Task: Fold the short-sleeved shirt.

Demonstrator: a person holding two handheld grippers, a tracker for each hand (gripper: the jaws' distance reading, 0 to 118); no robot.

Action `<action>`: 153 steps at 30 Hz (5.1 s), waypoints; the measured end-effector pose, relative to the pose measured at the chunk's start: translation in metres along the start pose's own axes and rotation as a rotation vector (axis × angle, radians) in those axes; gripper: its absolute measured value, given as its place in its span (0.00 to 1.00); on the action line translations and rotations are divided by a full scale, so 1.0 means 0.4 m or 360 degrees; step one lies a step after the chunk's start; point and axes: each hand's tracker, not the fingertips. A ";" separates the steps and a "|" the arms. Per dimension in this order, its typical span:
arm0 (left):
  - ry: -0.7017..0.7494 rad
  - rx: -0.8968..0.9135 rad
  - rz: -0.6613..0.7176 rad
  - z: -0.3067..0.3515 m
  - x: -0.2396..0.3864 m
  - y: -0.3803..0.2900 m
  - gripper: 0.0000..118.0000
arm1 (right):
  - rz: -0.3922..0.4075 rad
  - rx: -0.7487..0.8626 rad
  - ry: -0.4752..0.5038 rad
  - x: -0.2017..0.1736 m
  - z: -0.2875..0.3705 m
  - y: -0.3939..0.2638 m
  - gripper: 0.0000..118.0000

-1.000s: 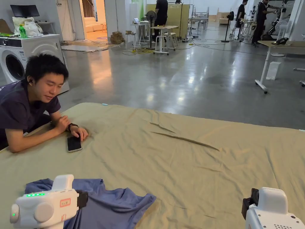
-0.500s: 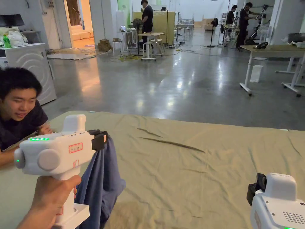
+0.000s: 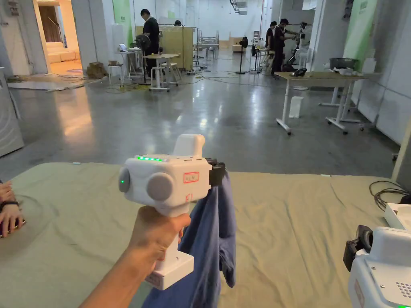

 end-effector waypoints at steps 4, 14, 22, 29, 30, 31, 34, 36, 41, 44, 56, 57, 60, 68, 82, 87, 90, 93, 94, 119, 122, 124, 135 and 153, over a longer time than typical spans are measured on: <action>-0.0174 -0.0095 0.0017 -0.104 0.120 -0.070 0.02 | -0.0002 0.0005 -0.0078 0.063 0.016 0.000 0.00; -0.0235 -0.0556 0.0081 -0.278 0.240 -0.356 0.03 | -0.0006 -0.0066 -0.0184 0.142 0.031 -0.034 0.00; -0.0137 -0.0502 0.0048 -0.201 0.183 -0.384 0.54 | 0.0012 -0.0097 -0.0138 0.105 0.024 -0.041 0.00; 0.0191 -0.0027 0.0024 0.003 0.072 -0.291 0.69 | 0.0022 -0.0074 -0.0028 0.027 0.011 -0.018 0.00; 0.0252 0.0032 0.0021 0.035 0.054 -0.282 0.69 | 0.0030 -0.0070 -0.0017 0.014 0.009 -0.016 0.00; 0.0301 0.0092 0.0013 0.066 0.037 -0.278 0.69 | 0.0036 -0.0064 -0.0002 0.003 0.009 -0.015 0.00; 0.0453 0.0249 -0.0049 0.159 0.001 -0.285 0.68 | 0.0059 -0.0053 0.0037 -0.031 0.006 -0.015 0.00; 0.0560 0.0298 -0.0092 0.205 -0.014 -0.294 0.61 | 0.0056 -0.0048 0.0063 -0.050 0.007 -0.016 0.00; 0.0731 0.0328 -0.0097 0.267 -0.046 -0.317 0.20 | 0.0057 -0.0037 0.0101 -0.093 0.014 -0.015 0.00; 0.0744 0.0328 -0.0018 0.286 -0.070 -0.334 0.01 | 0.0053 -0.0045 0.0123 -0.114 0.014 -0.016 0.00; 0.0786 0.0242 0.0053 0.286 -0.131 -0.389 0.01 | 0.0110 -0.0038 0.0150 -0.146 0.001 -0.042 0.00; 0.0780 0.0212 0.0076 0.281 -0.141 -0.393 0.01 | 0.0107 -0.0045 0.0154 -0.145 -0.001 -0.044 0.00; 0.0738 0.0018 0.0148 0.241 -0.186 -0.405 0.01 | 0.0126 -0.0067 0.0164 -0.145 -0.013 -0.053 0.00; 0.0595 -0.0558 0.0349 0.055 -0.319 -0.500 0.01 | 0.0119 -0.0149 0.0151 -0.117 -0.070 -0.070 0.00; 0.0560 -0.0972 0.0623 -0.342 -0.460 -0.530 0.58 | 0.0166 -0.0296 0.0076 -0.037 -0.145 -0.133 0.00; 0.0683 -0.1245 0.0585 -0.472 -0.496 -0.598 0.58 | 0.0169 -0.0360 0.0019 0.014 -0.171 -0.156 0.00; 0.0719 -0.1205 0.0495 -0.483 -0.467 -0.598 0.58 | 0.0167 -0.0397 -0.0031 0.057 -0.182 -0.173 0.00; 0.0774 -0.1161 0.0271 -0.480 -0.414 -0.609 0.43 | 0.0134 -0.0492 -0.0083 0.102 -0.202 -0.196 0.00; 0.0733 -0.1145 0.0189 -0.480 -0.395 -0.616 0.39 | 0.0116 -0.0540 -0.0087 0.116 -0.211 -0.204 0.00; 0.0535 -0.0801 0.0272 -0.195 -0.334 -0.562 0.06 | 0.0090 -0.1455 0.0147 0.127 -0.538 -0.486 0.09; 0.0536 -0.0771 0.0312 -0.176 -0.336 -0.557 0.06 | 0.0052 -0.1344 0.0171 0.123 -0.502 -0.443 0.04; 0.0535 -0.0713 0.0320 -0.157 -0.328 -0.539 0.06 | 0.0052 -0.1222 0.0187 0.120 -0.474 -0.406 0.04; 0.0488 -0.0265 0.0230 0.029 -0.269 -0.290 0.05 | 0.0131 -0.0486 0.0174 0.102 -0.293 -0.074 0.04; 0.0800 0.0107 0.0121 0.336 -0.381 0.144 0.05 | 0.0148 0.0008 0.0064 0.107 -0.228 0.447 0.04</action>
